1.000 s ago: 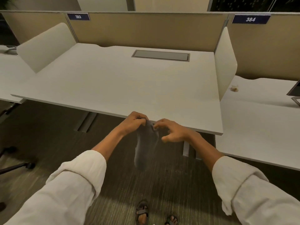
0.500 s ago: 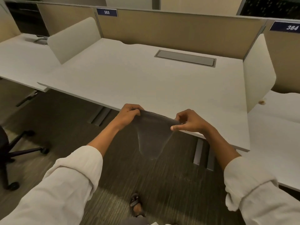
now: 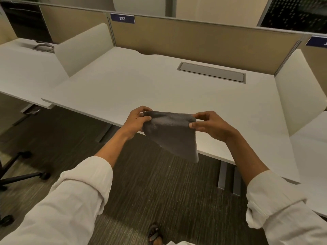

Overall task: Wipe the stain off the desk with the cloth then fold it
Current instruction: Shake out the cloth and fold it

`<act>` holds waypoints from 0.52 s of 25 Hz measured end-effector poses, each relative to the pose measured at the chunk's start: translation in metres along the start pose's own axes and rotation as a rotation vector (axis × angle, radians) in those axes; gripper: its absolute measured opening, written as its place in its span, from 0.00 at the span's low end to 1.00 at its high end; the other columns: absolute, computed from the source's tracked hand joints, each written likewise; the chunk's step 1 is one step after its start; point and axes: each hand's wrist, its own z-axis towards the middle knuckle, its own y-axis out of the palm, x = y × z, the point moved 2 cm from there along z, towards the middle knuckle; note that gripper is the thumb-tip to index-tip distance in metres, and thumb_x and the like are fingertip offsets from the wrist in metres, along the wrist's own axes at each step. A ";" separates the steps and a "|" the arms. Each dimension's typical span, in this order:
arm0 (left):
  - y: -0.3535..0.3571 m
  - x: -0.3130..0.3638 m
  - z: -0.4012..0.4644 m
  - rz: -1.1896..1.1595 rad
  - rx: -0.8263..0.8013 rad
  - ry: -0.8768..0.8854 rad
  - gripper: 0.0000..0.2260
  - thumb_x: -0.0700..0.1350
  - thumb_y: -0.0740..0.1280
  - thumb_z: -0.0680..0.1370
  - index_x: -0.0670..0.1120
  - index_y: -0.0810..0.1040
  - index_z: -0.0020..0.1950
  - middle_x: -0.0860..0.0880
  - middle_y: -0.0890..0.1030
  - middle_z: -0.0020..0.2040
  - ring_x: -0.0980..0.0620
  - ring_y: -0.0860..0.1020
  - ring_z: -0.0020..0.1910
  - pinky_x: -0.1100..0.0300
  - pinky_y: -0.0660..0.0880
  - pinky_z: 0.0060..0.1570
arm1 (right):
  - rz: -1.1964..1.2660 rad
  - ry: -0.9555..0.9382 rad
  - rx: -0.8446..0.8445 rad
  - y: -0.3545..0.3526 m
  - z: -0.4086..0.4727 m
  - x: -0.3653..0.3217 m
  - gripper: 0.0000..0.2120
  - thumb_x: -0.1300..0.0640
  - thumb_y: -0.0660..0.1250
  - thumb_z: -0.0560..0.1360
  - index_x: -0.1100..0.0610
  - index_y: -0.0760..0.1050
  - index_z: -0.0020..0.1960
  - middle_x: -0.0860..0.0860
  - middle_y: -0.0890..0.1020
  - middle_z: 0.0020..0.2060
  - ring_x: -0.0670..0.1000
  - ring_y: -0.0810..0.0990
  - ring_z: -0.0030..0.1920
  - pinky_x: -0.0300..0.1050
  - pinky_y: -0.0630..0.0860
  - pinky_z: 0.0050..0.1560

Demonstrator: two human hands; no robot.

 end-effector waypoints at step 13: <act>-0.013 -0.028 0.012 -0.667 -0.078 -0.614 0.22 0.36 0.78 0.64 0.37 0.79 0.57 0.37 0.82 0.56 0.45 0.84 0.49 0.59 0.82 0.39 | -0.047 0.172 0.413 0.047 0.052 0.019 0.12 0.51 0.59 0.82 0.51 0.69 0.64 0.50 0.75 0.60 0.49 0.78 0.53 0.42 0.80 0.39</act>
